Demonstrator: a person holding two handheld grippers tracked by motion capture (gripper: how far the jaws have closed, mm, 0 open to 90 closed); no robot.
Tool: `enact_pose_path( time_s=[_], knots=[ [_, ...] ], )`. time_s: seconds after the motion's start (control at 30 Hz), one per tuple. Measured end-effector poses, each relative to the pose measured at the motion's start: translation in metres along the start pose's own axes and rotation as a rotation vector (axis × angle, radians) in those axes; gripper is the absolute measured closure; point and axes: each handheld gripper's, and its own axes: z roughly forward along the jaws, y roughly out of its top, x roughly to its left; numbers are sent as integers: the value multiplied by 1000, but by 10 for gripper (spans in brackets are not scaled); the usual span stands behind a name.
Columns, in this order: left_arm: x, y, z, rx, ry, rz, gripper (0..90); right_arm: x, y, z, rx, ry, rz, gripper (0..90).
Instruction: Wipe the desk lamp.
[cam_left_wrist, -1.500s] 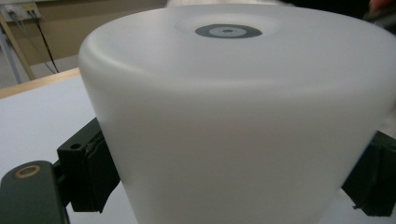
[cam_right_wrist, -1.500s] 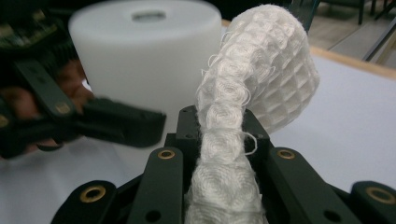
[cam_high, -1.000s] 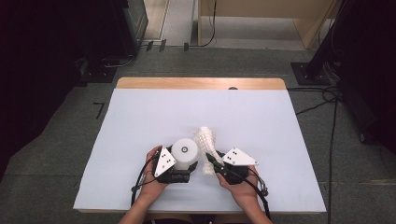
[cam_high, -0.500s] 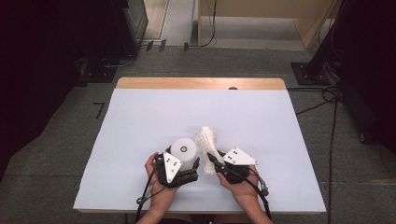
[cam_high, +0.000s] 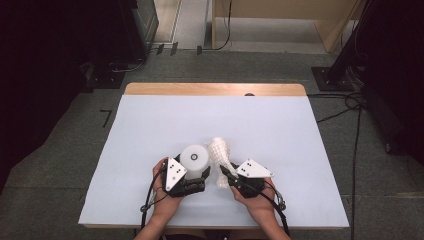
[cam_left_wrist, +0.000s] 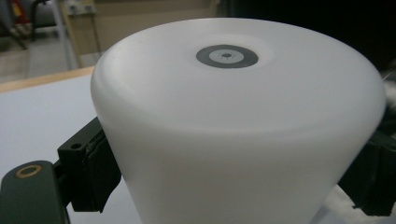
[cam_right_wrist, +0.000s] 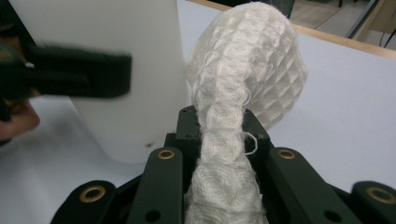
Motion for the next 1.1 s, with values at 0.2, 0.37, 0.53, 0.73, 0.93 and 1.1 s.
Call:
enact_pose_path(
  time_s=[0.2, 0.37, 0.53, 0.73, 0.93, 1.1],
  knots=[
    [9, 7, -7, -21, -85, -4, 88, 12, -2, 6, 18, 34, -17, 747],
    [6, 1, 0, 24, -120, 24, 89, 18, 8, -5, -46, 32, -52, 749],
    [4, -1, 3, 34, -135, 39, 88, 17, 22, -22, -133, 35, -72, 748],
    [9, -11, 9, 44, -119, 71, 87, 10, 18, -19, -107, 2, -57, 748],
    [10, -19, 12, 69, -95, 87, 86, 2, 9, -10, -51, -20, -26, 747],
    [1, -23, 6, 42, -18, 45, 58, -1, 2, -4, -11, -34, -17, 747]
  ],
)
